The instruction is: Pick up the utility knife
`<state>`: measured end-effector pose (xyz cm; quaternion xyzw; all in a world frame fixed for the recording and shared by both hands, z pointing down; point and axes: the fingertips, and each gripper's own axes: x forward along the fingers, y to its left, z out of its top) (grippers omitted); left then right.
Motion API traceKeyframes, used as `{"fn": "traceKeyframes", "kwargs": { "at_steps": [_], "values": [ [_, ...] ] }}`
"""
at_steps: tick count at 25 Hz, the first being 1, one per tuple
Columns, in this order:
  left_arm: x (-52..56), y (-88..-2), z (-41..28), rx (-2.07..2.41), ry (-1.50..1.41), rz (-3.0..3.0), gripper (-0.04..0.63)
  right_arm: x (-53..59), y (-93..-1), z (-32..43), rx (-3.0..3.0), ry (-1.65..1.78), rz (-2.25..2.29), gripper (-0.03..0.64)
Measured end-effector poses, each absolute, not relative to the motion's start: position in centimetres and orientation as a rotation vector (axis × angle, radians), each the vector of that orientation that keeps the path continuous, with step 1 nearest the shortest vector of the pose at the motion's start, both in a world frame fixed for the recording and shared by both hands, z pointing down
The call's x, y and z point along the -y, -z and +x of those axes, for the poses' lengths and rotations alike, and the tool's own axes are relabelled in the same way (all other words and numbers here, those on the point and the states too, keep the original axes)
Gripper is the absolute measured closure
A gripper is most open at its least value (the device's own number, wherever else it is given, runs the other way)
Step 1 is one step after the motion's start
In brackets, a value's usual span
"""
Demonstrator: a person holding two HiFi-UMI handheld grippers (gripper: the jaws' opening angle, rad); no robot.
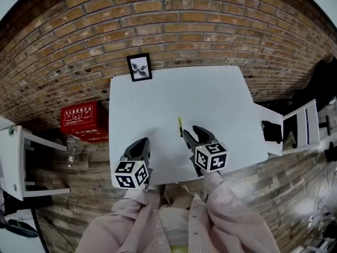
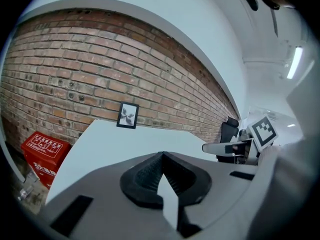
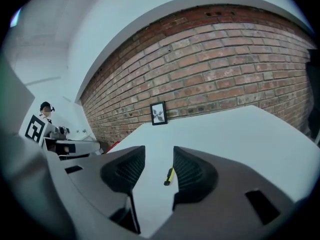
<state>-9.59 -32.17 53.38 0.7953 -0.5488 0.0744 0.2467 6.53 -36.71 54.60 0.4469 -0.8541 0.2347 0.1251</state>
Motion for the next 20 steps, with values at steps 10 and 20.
{"fn": "traceKeyframes", "kwargs": {
  "at_steps": [10,20],
  "values": [
    [33.8,-55.5,-9.3,1.471,-0.259,2.123,0.601,38.9,-58.3,5.5,2.4,-0.719,1.199,0.439],
    [35.4,-57.9,-8.8,1.396,-0.328,2.084,0.601,40.6,-62.7,4.2,2.263,-0.778,1.13,0.439]
  ]
}}
